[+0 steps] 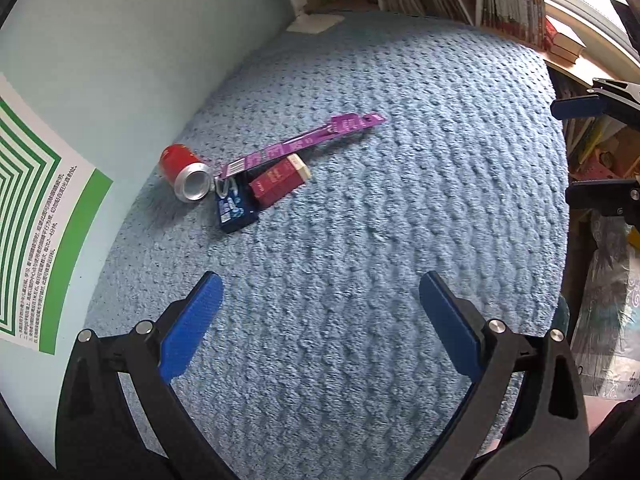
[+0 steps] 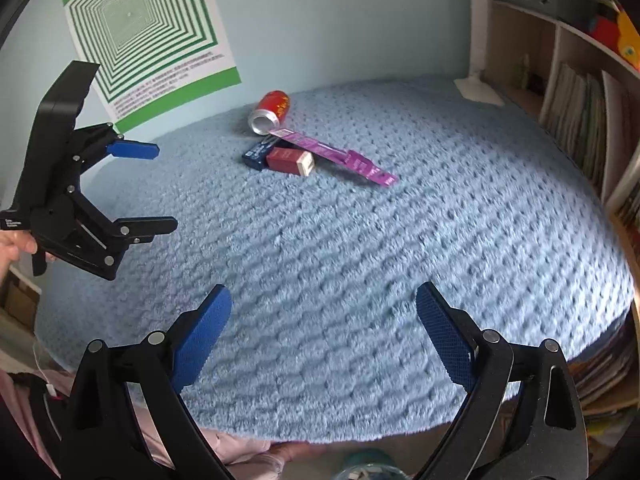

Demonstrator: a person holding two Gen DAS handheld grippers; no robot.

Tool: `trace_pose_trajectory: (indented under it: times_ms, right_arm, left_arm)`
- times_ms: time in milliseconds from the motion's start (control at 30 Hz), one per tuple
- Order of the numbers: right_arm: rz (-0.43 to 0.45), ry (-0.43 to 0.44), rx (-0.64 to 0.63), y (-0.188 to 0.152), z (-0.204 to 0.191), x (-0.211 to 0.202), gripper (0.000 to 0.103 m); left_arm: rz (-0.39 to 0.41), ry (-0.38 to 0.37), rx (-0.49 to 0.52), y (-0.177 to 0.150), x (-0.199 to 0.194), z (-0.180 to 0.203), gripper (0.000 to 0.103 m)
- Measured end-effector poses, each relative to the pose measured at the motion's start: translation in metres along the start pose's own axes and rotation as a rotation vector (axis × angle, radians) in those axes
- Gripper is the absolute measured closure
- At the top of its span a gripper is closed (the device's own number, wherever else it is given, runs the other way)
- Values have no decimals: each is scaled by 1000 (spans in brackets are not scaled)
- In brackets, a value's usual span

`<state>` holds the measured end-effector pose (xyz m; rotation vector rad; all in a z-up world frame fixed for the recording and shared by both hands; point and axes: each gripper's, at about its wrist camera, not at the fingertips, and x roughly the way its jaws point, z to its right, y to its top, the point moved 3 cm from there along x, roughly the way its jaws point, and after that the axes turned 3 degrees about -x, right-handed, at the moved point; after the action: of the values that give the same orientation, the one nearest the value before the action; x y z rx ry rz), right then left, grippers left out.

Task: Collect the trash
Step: 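Swing both open tools back over the can, gum pack and toothbrush package, then grasp the blue gum pack with the left tool while the right tool grasps the purple toothbrush package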

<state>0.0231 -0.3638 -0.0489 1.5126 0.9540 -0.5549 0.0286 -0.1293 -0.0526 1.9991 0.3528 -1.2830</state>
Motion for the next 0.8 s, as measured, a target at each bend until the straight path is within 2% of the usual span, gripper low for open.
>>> trace_pose_trajectory:
  times_ms: [267,367,533,800]
  right_arm:
    - [-21,16,-121,61,-7,41,10]
    - [-36,13,-148,78,-5,57,10]
    - [-58,4,-168,104,5,84,10]
    - [-89,58,-240,134,21,131,10]
  left_arm:
    - [-19,62,-33,18,27,-55,7]
    - [-35,60,-58,25,40,-74,7]
    - [-64,74,-81,32,64,-95,7]
    - [-123,64,-175,47,104,-114,7]
